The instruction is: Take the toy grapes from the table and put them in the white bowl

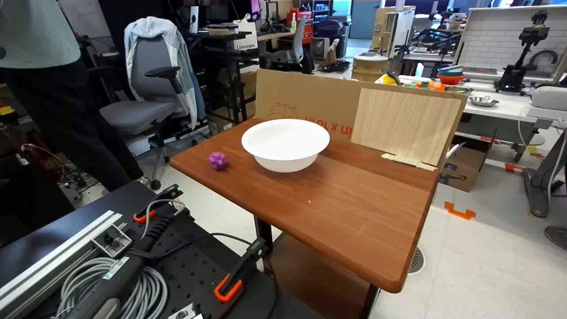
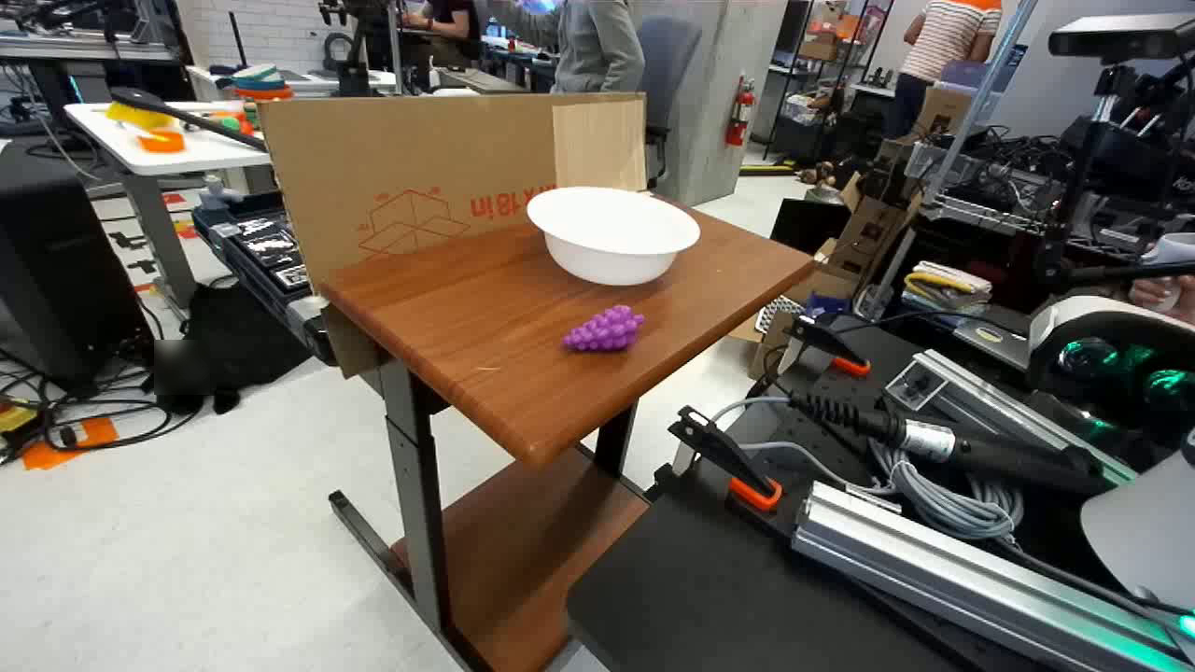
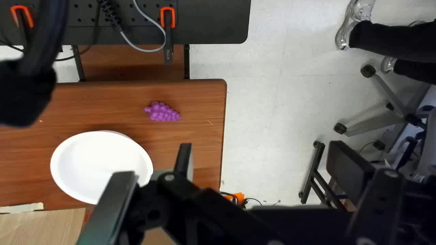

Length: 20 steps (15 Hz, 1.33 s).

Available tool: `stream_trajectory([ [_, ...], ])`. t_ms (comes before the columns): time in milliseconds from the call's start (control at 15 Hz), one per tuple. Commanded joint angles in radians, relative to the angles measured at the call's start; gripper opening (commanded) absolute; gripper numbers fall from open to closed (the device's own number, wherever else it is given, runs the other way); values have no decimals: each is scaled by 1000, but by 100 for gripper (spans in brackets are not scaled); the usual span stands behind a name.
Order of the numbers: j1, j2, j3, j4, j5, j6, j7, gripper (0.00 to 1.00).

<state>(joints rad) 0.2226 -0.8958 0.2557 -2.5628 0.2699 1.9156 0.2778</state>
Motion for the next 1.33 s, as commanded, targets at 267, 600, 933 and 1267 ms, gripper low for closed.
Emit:
stream_trajectory([
  [267,-10,-1,6,4,6,-5,-6,100],
  [600,21,51,-45,39,-38,-120,-176,100],
  [933,20,137,-128,57,-93,-155,-453,100],
  [1267,11,149,-143,31,-127,-151,-523,100],
])
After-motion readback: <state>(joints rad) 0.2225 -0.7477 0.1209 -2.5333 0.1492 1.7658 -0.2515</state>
